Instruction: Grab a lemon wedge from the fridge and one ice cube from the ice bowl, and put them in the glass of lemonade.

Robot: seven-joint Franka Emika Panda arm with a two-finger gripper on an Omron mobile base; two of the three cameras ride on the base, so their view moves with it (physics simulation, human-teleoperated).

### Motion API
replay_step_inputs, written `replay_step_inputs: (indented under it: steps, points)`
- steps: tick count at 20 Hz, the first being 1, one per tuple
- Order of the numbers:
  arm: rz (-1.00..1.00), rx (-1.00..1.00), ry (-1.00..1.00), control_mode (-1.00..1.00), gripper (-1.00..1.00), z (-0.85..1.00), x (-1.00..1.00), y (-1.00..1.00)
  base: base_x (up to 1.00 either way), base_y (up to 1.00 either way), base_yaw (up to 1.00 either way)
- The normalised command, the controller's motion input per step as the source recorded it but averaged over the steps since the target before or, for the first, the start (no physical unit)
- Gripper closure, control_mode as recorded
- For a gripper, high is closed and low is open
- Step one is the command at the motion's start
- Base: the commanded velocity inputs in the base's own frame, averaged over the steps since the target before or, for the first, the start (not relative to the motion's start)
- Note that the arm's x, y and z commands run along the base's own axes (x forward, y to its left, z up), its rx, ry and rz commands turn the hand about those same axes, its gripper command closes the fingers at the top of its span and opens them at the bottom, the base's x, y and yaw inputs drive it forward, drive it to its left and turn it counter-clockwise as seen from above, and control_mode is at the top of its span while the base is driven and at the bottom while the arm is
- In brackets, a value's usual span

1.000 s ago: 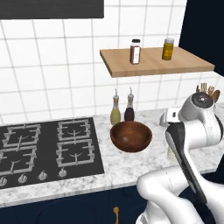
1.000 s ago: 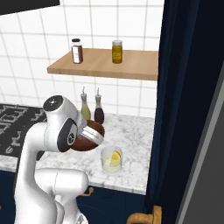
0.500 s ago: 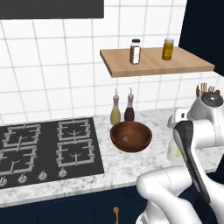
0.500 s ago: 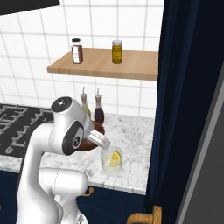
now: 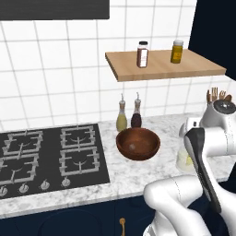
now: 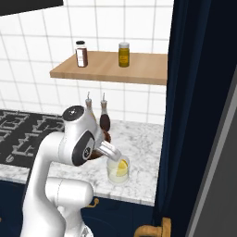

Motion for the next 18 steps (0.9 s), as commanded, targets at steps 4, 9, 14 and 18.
replay_step_inputs:
  steps: [4,9,14,18]
  points:
    - [0.00,-0.01,0.00,-1.00,1.00,-0.49,0.00,0.00,0.00,0.00,0.00]
    - [0.00,0.00,0.00,-1.00,1.00,-0.42,0.00,0.00,0.00,0.00,0.00]
    - [0.00,0.00,0.00,-1.00,1.00,-0.36,0.00,-0.01,0.00,0.00,0.00]
    - [0.00,0.00,0.00,-1.00,1.00,-0.30,0.01,-0.02,0.00,0.00,0.00]
